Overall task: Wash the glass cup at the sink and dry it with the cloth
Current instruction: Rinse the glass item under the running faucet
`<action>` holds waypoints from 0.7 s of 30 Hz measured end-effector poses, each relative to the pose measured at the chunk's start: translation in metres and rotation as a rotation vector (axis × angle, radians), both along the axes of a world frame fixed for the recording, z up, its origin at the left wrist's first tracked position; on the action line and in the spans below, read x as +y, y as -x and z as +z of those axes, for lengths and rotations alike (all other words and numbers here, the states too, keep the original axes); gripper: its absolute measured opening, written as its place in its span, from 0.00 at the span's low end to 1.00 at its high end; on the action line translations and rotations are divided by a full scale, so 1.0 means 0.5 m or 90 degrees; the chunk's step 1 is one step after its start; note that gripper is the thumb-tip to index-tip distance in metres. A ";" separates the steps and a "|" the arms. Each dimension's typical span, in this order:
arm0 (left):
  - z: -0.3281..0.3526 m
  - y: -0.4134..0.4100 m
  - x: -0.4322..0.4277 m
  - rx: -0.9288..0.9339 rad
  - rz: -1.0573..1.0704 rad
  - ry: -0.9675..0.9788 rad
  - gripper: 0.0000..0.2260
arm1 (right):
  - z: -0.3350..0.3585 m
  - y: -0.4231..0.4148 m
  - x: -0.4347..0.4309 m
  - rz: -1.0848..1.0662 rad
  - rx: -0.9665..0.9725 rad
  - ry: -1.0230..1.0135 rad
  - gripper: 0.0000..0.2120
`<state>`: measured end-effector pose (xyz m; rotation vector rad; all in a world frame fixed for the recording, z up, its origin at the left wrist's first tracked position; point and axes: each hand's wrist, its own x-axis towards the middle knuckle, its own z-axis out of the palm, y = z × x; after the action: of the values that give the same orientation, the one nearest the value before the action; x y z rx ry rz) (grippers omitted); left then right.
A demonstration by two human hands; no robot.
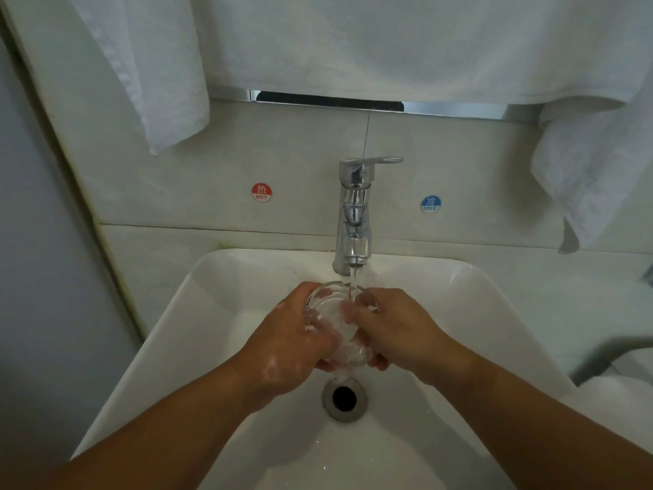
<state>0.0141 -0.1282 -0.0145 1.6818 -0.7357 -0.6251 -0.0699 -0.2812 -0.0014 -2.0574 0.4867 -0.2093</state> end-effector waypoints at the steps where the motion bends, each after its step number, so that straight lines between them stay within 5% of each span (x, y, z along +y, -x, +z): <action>1: 0.001 0.000 0.000 -0.008 -0.001 -0.003 0.21 | 0.004 0.003 0.001 0.032 0.006 -0.011 0.05; 4: 0.000 -0.002 0.002 -0.035 -0.021 -0.037 0.32 | 0.007 0.007 0.005 0.081 0.028 -0.001 0.13; 8: 0.001 0.000 0.004 -0.016 -0.064 -0.041 0.43 | 0.005 0.002 0.000 -0.014 0.016 0.022 0.13; 11: 0.004 0.005 0.002 -0.059 -0.072 -0.073 0.51 | 0.006 0.008 -0.001 0.066 0.020 0.010 0.06; 17: 0.004 0.014 -0.001 -0.107 -0.084 -0.095 0.48 | 0.006 0.002 0.002 -0.042 0.026 0.074 0.11; 21: 0.002 0.014 -0.003 -0.124 -0.078 -0.107 0.48 | 0.002 0.003 0.008 0.008 0.074 0.139 0.19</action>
<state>0.0069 -0.1296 -0.0133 1.8813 -0.9524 -0.6284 -0.0712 -0.2772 -0.0002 -2.2942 0.5415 -0.1396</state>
